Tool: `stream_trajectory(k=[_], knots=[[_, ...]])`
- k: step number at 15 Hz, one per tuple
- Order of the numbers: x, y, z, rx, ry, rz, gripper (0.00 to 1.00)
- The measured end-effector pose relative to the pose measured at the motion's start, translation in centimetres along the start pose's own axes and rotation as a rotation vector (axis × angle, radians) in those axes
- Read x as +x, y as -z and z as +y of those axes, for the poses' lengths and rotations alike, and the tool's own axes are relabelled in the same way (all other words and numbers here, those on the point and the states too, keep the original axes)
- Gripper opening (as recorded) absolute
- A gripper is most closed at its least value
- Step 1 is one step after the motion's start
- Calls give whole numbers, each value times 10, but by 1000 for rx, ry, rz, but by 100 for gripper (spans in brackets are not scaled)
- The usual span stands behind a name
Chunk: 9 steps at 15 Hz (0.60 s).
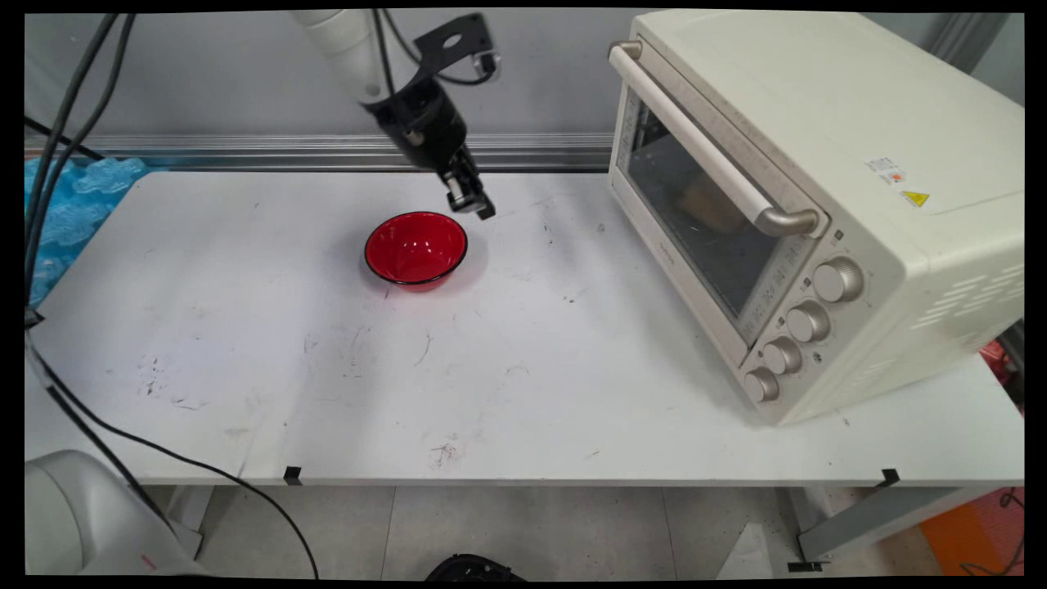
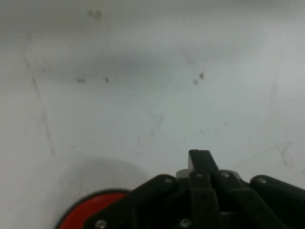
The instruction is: Open the oven
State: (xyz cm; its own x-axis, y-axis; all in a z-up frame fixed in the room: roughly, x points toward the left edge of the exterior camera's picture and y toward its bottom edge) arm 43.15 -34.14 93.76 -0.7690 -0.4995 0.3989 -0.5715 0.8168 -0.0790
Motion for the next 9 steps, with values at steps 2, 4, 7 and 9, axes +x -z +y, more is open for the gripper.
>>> stream_trajectory(k=[2,4,7,9], knots=[[17,5,-3,5,-12,4,0],[35,11,-6,13,-23,11,0],[55,18,-10,24,-38,18,0],[68,23,-12,30,-46,24,0]])
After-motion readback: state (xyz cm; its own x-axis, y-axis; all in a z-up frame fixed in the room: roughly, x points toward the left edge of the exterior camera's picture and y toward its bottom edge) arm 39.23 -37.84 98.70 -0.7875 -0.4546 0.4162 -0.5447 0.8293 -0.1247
